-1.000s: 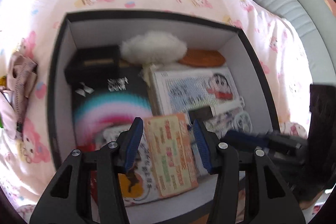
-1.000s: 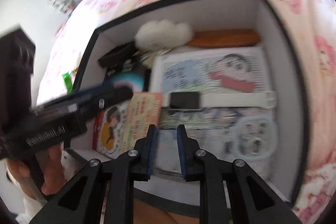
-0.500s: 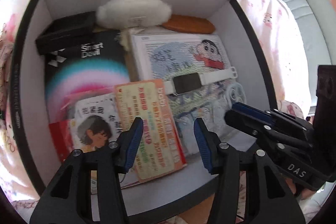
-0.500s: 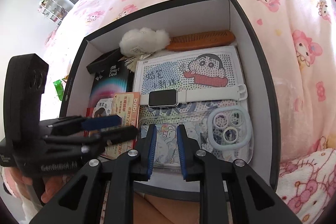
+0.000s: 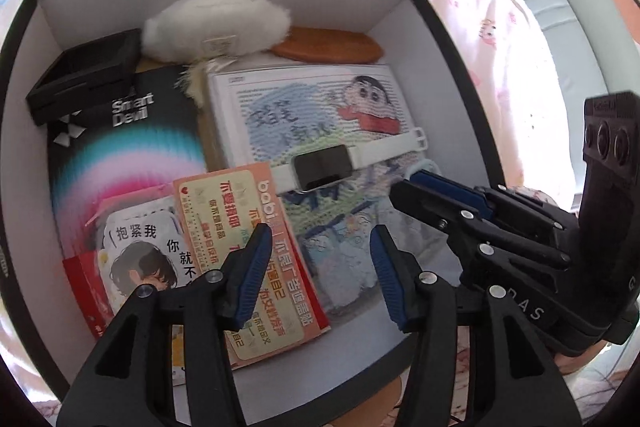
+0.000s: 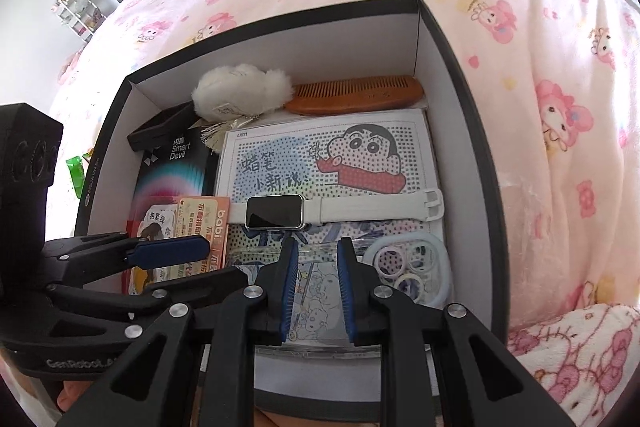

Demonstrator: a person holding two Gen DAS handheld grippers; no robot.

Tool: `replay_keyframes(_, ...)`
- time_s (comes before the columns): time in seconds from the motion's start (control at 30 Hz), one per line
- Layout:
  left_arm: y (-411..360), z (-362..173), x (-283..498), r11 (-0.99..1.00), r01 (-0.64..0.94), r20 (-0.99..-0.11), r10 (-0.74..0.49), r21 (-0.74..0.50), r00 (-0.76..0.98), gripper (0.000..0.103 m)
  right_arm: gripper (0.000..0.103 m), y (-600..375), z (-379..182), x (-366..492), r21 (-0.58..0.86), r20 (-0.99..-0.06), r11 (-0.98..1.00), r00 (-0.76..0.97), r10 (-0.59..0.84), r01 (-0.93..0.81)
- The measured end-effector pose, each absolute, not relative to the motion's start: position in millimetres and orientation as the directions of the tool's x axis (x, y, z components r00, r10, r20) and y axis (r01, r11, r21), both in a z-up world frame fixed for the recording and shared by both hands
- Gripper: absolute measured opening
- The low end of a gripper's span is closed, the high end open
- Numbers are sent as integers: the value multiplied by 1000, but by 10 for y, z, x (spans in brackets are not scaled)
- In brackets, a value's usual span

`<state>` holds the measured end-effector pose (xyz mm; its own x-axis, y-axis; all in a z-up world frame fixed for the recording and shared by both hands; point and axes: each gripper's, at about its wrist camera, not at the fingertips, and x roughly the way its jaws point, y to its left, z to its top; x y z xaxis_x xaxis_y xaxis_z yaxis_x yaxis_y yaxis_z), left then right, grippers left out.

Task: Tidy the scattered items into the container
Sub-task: 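Open the left gripper to release the cards in the box, then push the cards down into the box with the left gripper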

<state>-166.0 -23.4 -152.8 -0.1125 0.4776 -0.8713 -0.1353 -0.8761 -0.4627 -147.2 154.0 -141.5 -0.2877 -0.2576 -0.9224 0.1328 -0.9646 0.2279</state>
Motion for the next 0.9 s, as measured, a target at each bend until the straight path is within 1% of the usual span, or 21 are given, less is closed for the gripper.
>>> replay_keyframes(0.07, -345, -1515, -1643, -890, -88, -878, 455, -447, -146, 52, 17, 1531, -1428, -1476, 224, -926, -965, -277, -254, 135)
replay_keyframes(0.13, -517, -1490, -1622, -871, -30, -853, 486, -490, -189, 51, 17, 1548, -1426, -1454, 232, -926, -963, -271, -262, 137)
replay_keyframes(0.23, -715, -1411, -1642, -825, 16, -800, 543, -565, -257, 51, 17, 1562, -1457, -1412, 301, -916, -944, -235, -326, 139)
replay_keyframes(0.33, -736, -1370, -1675, -839, 30, -810, 515, -544, -281, 51, 17, 1445, -1496, -1410, 377, -894, -906, -179, -411, 192)
replay_keyframes(0.4, -717, -1366, -1673, -847, 35, -819, 502, -531, -277, 51, 17, 1346, -1504, -1417, 355, -901, -912, -185, -392, 206)
replay_keyframes(0.5, -739, -1378, -1659, -843, 48, -818, 503, -535, -279, 51, 17, 1341, -1521, -1495, 356, -901, -922, -206, -382, 152)
replay_keyframes(0.67, -897, -1442, -1625, -837, 90, -814, 491, -540, -310, 51, 17, 1171, -1519, -1624, 380, -896, -900, -159, -416, 212)
replay_keyframes(0.87, -916, -1426, -1643, -847, 89, -817, 470, -524, -333, 51, 17, 930, -1635, -1675, 366, -912, -901, -104, -397, 232)
replay_keyframes(0.9, -916, -1427, -1646, -846, 91, -816, 471, -525, -335, 51, 18, 901, -1646, -1671, 366, -912, -901, -101, -397, 233)
